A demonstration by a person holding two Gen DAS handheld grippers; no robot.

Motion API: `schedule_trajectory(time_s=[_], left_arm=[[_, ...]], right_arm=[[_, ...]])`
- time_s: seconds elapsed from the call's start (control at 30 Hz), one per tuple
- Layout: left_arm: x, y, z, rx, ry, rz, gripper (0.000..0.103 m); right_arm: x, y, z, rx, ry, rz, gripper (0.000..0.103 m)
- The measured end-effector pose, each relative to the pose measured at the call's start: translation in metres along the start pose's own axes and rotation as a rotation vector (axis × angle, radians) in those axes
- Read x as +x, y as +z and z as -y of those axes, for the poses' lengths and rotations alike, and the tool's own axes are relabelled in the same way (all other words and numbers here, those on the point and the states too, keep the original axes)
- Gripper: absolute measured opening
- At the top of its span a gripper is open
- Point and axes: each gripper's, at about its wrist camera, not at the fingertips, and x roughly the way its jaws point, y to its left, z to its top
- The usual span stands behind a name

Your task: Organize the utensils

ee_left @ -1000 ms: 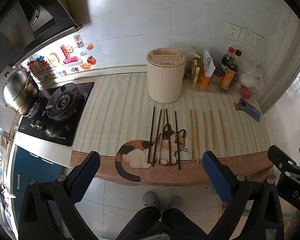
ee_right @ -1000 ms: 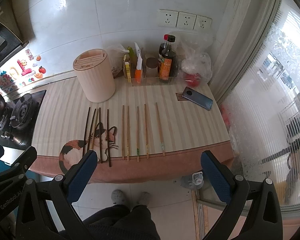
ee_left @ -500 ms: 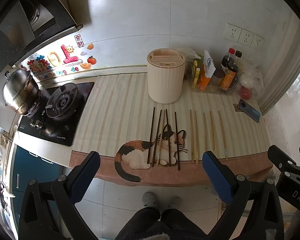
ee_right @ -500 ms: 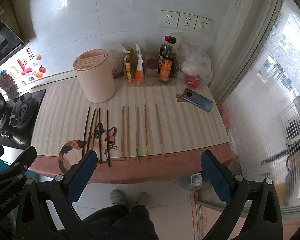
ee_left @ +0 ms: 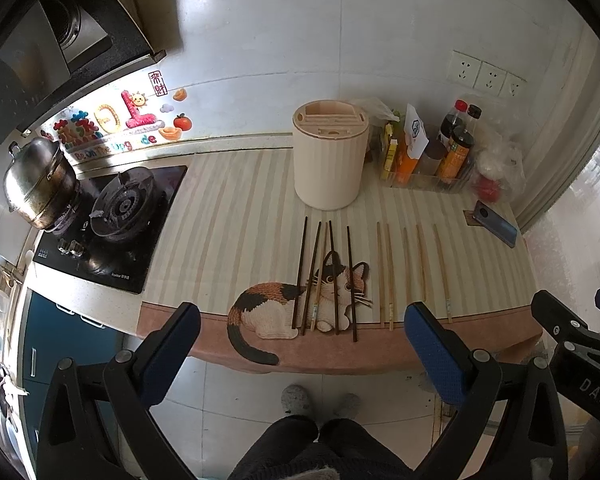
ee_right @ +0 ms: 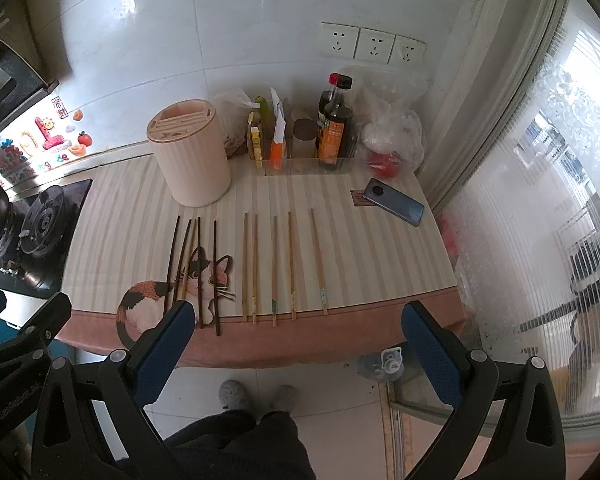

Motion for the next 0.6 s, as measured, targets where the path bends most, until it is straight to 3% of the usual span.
schedule_trajectory(time_s=[0.6], left_arm=[[-0.0034, 0.0063, -0.0003, -0.003, -0.011, -0.003, 0.103]], right_arm=[[-0.0012, 0.0003, 0.001, 0.001, 0.001, 0.002, 0.103]])
